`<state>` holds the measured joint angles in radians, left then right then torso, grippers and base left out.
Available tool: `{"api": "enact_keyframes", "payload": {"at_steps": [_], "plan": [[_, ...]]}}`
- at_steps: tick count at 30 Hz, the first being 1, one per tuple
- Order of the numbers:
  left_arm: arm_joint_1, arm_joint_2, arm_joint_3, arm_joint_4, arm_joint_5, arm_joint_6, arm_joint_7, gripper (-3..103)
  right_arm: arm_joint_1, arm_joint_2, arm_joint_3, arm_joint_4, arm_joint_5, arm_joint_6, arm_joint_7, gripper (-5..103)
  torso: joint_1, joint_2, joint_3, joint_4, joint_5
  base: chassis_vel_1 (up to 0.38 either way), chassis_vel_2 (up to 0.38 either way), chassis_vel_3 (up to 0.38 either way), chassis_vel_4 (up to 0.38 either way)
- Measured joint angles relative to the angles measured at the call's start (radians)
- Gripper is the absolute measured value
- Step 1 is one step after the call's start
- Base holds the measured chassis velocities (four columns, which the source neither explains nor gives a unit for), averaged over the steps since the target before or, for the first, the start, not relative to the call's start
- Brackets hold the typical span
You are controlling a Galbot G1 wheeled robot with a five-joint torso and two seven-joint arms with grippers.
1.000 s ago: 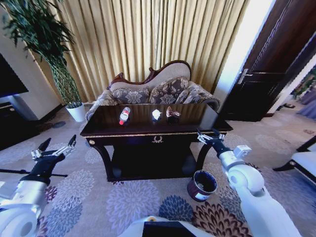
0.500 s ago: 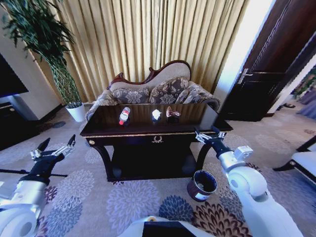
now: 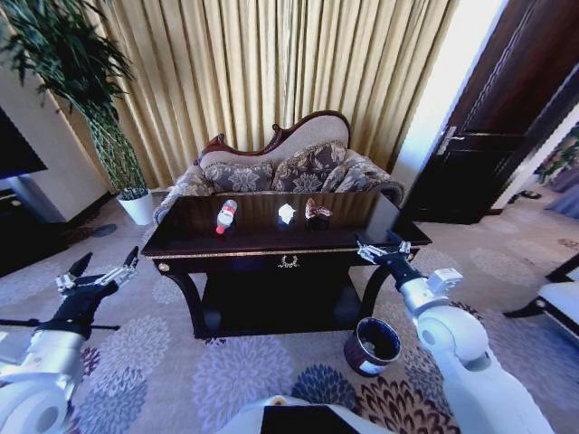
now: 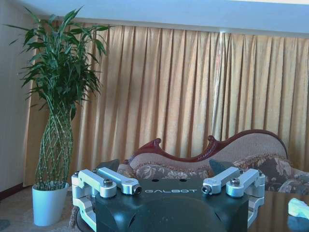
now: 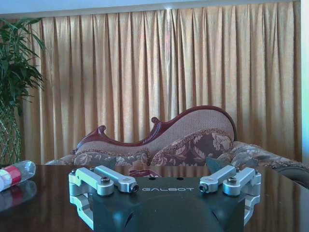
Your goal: Move to the front of the table and place the trash on the table into the trash bin.
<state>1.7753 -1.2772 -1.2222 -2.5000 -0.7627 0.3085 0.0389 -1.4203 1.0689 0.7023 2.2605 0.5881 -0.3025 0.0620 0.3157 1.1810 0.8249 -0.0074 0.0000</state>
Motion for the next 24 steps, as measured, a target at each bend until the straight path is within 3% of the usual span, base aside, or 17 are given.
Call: {"api": "enact_keyframes", "payload": {"at_steps": [8,15,24], "plan": [[0.001,0.002,-0.003,0.000,0.001,0.014,0.000,100,0.002,0.001,-0.006,-0.005,-0.004,0.000,-0.001,100,0.000,0.000,0.000,0.0001,-0.0001,-0.105,0.122,0.108,-0.112],[0.001,0.015,-0.015,0.000,0.002,0.109,-0.018,100,0.004,0.002,-0.008,-0.008,-0.009,0.001,-0.001,100,0.000,0.000,0.000,0.0000,0.0001,-0.105,0.096,0.102,-0.085],[-0.003,0.017,-0.010,0.000,0.004,0.133,-0.024,100,0.003,0.004,-0.009,-0.008,-0.003,0.002,-0.002,100,0.000,0.000,0.000,0.0000,-0.0001,-0.120,0.127,0.119,-0.116]]}}
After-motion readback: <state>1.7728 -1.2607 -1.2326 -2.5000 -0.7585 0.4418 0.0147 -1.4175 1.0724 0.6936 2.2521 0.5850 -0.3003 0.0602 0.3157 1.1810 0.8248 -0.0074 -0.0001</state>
